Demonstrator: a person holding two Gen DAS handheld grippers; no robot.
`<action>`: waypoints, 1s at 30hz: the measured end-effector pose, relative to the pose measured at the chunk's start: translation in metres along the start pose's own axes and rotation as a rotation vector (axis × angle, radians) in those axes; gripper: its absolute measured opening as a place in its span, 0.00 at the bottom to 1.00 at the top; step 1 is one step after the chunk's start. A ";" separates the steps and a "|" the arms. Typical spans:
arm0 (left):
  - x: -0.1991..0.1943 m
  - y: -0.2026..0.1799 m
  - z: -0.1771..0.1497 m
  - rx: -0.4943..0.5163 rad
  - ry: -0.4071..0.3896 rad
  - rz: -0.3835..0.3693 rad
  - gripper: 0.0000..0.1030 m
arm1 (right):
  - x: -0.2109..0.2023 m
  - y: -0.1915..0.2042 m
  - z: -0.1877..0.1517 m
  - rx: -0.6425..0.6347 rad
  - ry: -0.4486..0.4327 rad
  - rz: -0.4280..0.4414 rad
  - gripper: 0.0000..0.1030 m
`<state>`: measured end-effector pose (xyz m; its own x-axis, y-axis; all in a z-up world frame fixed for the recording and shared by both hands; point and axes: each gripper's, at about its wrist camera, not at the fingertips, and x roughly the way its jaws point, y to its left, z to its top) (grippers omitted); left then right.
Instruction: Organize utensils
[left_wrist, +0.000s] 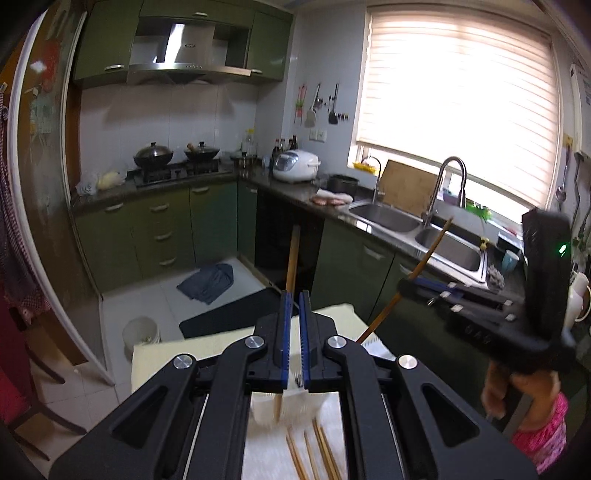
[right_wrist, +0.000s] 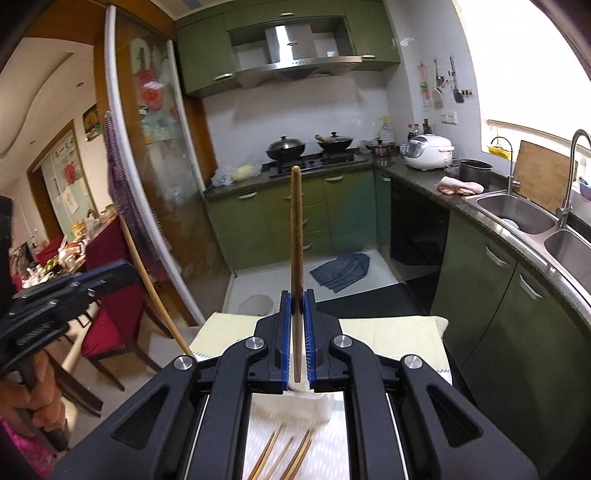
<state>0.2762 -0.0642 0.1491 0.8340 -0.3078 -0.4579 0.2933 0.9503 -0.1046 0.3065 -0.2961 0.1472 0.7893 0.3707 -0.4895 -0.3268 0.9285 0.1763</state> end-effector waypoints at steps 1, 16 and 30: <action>0.007 0.001 0.000 -0.005 -0.003 0.002 0.04 | 0.012 -0.003 -0.001 0.009 0.013 -0.003 0.07; 0.070 0.024 -0.037 -0.008 0.105 -0.007 0.04 | 0.110 -0.018 -0.041 0.017 0.173 -0.022 0.07; 0.062 0.008 -0.128 0.245 0.215 -0.070 0.30 | 0.070 -0.008 -0.069 -0.014 0.174 -0.022 0.38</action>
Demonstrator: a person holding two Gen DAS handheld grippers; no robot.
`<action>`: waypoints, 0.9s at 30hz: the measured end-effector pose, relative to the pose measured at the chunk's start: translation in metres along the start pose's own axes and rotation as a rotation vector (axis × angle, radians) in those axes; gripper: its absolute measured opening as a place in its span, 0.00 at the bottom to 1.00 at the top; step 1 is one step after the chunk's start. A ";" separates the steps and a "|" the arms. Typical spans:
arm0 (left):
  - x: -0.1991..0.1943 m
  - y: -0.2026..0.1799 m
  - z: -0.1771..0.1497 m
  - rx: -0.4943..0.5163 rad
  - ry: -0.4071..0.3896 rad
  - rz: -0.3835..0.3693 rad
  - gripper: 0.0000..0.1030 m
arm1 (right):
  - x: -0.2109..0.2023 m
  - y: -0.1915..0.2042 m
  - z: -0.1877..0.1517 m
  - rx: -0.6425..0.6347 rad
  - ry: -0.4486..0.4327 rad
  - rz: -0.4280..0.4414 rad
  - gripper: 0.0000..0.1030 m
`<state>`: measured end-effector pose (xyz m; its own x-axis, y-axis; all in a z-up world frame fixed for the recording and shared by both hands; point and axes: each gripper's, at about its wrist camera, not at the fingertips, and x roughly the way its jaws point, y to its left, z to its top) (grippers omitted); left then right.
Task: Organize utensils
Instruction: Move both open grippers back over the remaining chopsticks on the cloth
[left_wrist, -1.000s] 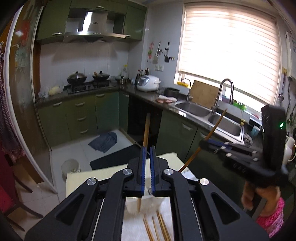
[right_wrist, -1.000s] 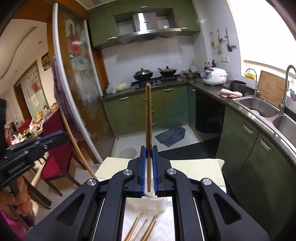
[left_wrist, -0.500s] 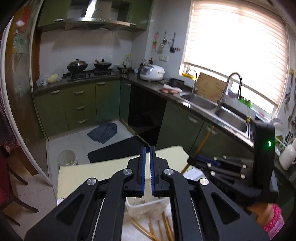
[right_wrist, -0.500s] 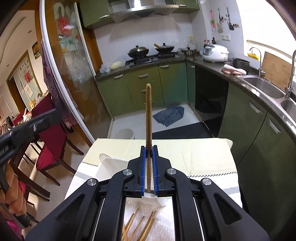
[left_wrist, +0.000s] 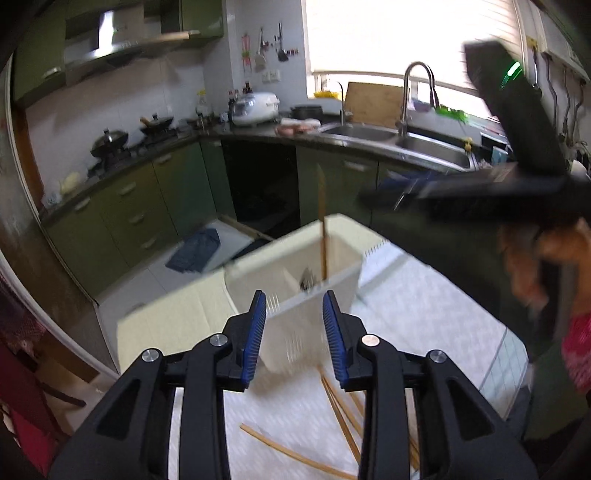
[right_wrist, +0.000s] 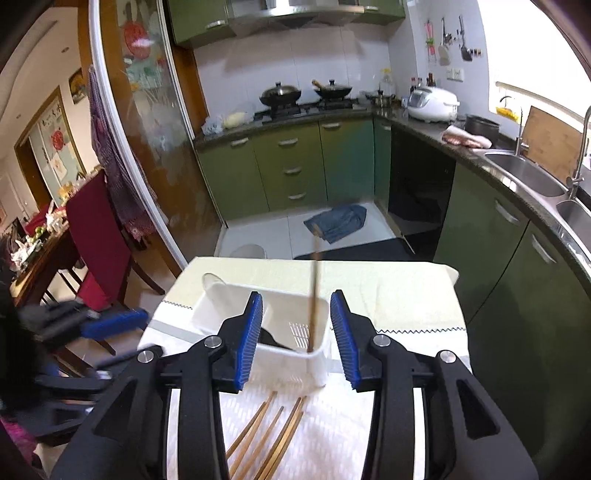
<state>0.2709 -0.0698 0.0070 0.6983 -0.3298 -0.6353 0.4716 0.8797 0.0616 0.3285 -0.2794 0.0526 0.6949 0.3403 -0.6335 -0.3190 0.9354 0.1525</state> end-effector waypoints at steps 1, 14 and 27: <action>0.000 0.001 -0.009 -0.013 0.011 -0.007 0.30 | -0.012 -0.002 -0.005 0.001 -0.017 0.005 0.38; -0.021 -0.034 -0.108 0.122 0.052 -0.051 0.30 | -0.090 -0.012 -0.087 0.011 -0.023 0.099 0.38; -0.032 -0.041 -0.119 0.039 0.092 -0.106 0.30 | -0.030 0.007 -0.145 -0.052 0.249 0.058 0.41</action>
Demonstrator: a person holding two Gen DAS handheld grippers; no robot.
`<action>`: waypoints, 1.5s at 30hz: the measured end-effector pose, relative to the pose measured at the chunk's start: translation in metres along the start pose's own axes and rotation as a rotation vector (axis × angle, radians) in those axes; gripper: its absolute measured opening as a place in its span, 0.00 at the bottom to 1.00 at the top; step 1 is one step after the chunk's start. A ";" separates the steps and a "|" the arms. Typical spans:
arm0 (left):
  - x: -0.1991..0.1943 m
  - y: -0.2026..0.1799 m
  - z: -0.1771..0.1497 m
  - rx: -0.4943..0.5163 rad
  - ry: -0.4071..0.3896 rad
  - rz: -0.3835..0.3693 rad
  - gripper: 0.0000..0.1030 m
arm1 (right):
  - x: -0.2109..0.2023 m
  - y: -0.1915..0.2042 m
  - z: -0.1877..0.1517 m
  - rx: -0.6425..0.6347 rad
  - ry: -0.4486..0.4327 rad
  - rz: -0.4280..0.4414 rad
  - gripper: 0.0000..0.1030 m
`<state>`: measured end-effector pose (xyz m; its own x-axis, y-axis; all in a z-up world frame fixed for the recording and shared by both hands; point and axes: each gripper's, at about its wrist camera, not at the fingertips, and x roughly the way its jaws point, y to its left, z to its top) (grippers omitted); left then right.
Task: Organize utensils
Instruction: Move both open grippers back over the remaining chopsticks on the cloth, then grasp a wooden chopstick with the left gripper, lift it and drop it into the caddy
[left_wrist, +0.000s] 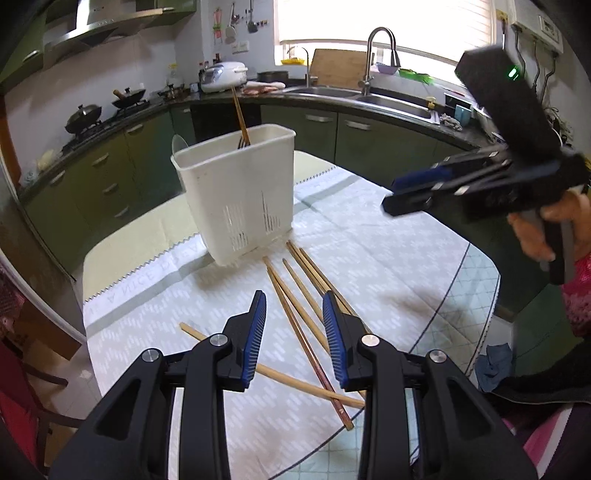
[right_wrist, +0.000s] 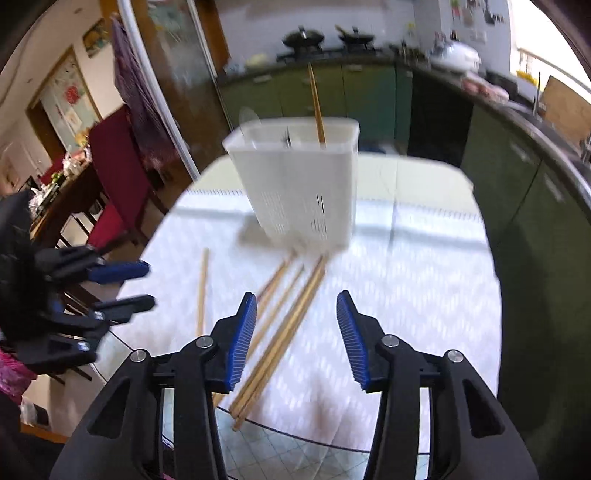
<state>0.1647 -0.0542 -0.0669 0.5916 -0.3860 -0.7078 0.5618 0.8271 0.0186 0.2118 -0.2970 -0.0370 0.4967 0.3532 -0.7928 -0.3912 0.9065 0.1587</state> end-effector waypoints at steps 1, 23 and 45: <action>0.001 -0.001 -0.002 0.013 0.005 0.002 0.30 | 0.006 0.000 -0.004 0.001 0.017 -0.002 0.38; 0.027 -0.022 -0.052 0.383 0.150 -0.049 0.30 | 0.010 0.023 -0.035 -0.092 0.088 0.110 0.32; 0.125 0.104 -0.002 -0.669 0.558 0.282 0.22 | -0.003 0.001 -0.048 -0.042 0.067 0.157 0.32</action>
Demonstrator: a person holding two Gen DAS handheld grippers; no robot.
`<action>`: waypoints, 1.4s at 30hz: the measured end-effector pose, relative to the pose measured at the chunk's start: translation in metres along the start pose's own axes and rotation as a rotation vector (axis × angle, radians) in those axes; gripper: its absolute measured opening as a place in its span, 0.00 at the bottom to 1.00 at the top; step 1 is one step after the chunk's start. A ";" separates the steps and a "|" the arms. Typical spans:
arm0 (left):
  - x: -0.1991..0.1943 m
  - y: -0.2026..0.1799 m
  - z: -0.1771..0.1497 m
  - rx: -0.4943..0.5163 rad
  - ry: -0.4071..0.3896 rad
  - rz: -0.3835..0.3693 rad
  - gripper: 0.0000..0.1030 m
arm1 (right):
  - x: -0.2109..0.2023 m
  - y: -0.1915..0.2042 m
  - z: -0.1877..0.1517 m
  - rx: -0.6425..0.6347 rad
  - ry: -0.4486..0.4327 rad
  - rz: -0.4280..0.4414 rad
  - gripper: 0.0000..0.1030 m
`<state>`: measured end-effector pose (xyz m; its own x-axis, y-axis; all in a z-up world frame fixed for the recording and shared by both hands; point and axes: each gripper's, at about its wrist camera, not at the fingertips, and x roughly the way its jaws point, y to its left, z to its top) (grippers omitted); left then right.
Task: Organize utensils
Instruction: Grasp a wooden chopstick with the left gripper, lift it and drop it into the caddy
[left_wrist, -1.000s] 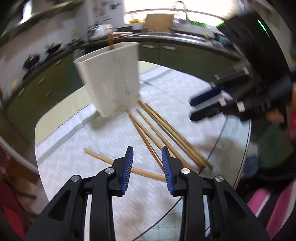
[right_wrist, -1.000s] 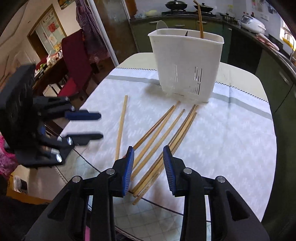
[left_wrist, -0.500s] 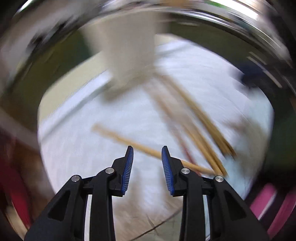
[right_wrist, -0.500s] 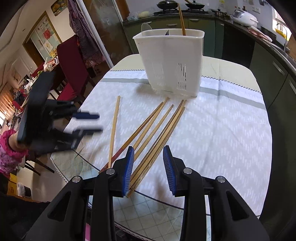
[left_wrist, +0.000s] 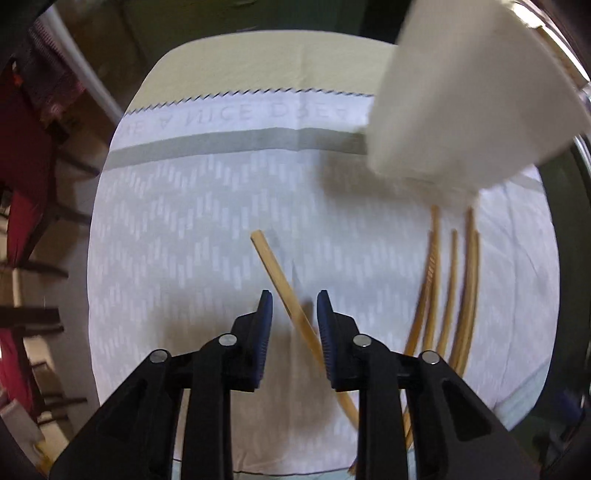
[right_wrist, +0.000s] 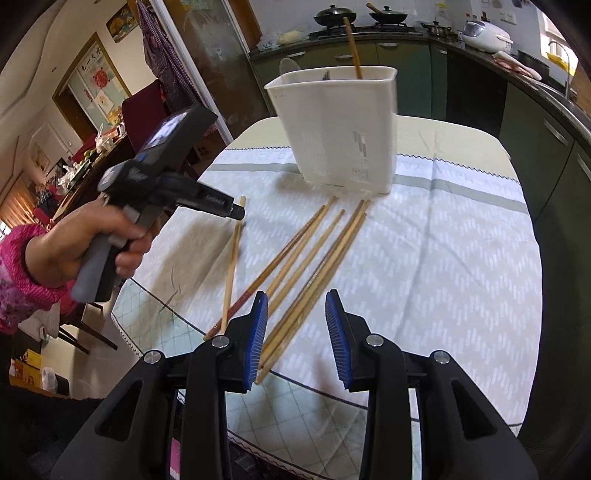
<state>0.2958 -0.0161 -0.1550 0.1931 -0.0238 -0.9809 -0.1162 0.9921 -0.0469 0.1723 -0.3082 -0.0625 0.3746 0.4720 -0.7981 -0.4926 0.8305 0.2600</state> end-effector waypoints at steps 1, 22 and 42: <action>0.004 0.000 0.003 -0.013 0.014 0.008 0.22 | -0.003 -0.004 -0.002 0.007 -0.004 0.001 0.32; -0.128 -0.034 0.012 0.041 -0.287 -0.152 0.07 | -0.031 -0.019 -0.007 0.045 -0.068 0.006 0.32; -0.328 -0.082 0.034 0.128 -0.771 -0.226 0.07 | -0.036 -0.030 -0.015 0.063 -0.070 0.007 0.32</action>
<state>0.2755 -0.0855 0.1773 0.8208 -0.1796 -0.5423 0.1087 0.9810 -0.1604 0.1612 -0.3543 -0.0498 0.4263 0.4955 -0.7568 -0.4460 0.8430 0.3007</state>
